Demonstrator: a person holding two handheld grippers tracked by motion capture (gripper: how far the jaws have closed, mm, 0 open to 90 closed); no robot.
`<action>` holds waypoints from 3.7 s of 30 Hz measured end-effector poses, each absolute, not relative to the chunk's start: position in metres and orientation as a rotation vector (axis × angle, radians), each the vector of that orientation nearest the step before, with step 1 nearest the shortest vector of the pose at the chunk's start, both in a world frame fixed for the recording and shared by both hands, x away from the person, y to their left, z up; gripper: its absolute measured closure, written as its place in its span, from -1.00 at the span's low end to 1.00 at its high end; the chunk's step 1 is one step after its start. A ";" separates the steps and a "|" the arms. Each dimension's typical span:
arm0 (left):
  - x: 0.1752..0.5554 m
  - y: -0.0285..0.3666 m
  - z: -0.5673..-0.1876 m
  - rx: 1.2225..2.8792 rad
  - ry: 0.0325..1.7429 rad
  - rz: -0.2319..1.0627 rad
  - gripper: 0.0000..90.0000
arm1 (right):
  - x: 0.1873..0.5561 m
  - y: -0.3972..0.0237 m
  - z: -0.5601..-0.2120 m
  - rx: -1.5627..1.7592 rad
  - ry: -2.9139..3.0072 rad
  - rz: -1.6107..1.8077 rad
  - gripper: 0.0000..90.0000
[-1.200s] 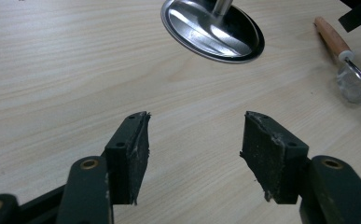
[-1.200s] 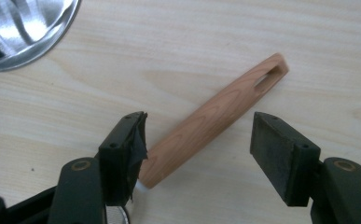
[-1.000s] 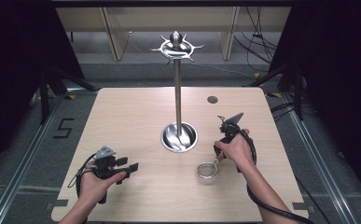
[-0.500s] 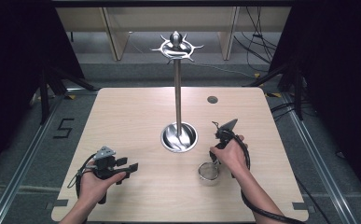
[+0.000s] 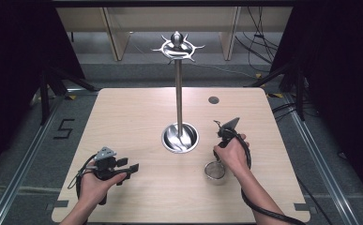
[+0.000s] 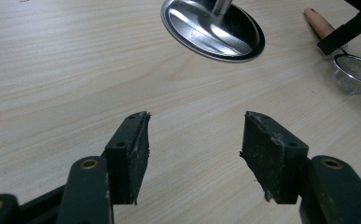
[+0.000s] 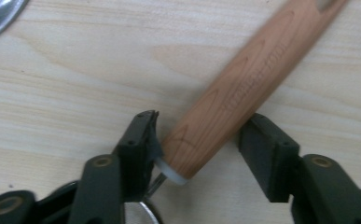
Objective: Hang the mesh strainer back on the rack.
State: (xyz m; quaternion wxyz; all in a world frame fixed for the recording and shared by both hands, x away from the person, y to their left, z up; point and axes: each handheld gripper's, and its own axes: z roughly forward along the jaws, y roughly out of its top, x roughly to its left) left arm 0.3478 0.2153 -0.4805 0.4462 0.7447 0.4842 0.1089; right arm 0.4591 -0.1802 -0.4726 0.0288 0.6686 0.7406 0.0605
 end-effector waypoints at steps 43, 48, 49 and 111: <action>0.346 0.214 -0.480 1.844 1.206 0.279 -0.09 | 0.441 -0.210 -0.460 1.738 2.498 0.282 0.54; 0.346 0.214 -0.480 1.843 1.207 0.278 -0.09 | 0.435 -0.218 -0.455 1.679 2.507 0.376 0.54; 0.346 0.214 -0.480 1.843 1.207 0.278 -0.09 | 0.435 -0.218 -0.455 1.679 2.507 0.376 0.54; 0.348 0.214 -0.481 1.846 1.207 0.276 -0.09 | 0.396 -0.240 -0.413 1.334 2.237 1.129 0.54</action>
